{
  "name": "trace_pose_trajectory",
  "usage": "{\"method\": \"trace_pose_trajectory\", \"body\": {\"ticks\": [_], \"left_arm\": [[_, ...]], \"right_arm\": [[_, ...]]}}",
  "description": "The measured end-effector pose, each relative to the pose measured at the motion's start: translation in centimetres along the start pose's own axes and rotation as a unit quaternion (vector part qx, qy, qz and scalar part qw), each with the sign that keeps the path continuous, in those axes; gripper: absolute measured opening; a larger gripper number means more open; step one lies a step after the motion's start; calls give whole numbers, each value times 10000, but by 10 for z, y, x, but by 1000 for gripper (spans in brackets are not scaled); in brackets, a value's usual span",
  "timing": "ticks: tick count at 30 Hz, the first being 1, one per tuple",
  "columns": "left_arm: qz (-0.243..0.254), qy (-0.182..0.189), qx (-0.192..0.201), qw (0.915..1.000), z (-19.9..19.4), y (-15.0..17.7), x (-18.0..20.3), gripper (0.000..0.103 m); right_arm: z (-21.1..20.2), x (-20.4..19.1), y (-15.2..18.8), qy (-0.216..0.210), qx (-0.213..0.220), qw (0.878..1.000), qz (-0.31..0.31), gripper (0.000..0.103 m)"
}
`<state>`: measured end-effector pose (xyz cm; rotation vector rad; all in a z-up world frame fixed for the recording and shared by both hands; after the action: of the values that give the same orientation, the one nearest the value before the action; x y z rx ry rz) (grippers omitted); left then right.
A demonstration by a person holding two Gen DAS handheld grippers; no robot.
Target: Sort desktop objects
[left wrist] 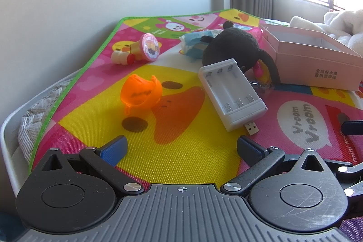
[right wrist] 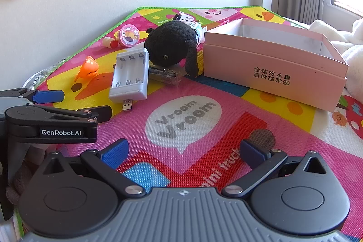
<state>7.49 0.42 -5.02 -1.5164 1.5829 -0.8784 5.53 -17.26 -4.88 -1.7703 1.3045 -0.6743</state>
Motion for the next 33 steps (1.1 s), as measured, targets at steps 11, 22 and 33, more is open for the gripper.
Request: {"method": "trace_pose_trajectory", "body": {"ticks": [11, 22, 33], "left_arm": [[25, -7, 6, 10000, -1, 0, 1, 103], [23, -5, 7, 10000, -1, 0, 1, 103], [25, -4, 1, 10000, -1, 0, 1, 103]], "right_arm": [[0, 0, 0, -10, -4, 10000, 19, 103], [0, 0, 0, -16, -1, 10000, 28, 103], [1, -1, 0, 22, -54, 10000, -19, 103]]}}
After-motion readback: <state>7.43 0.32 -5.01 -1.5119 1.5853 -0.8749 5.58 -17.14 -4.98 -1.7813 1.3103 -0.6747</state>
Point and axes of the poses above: each gripper's, at about its wrist camera, not at the fingertips, and z roughly the way its jaws point, x to its right, y to its underside, the point moved 9 cm from there along z, roughly the way its jaws point, and after that the axes turned 6 degrees about x, right-handed, at the moved point
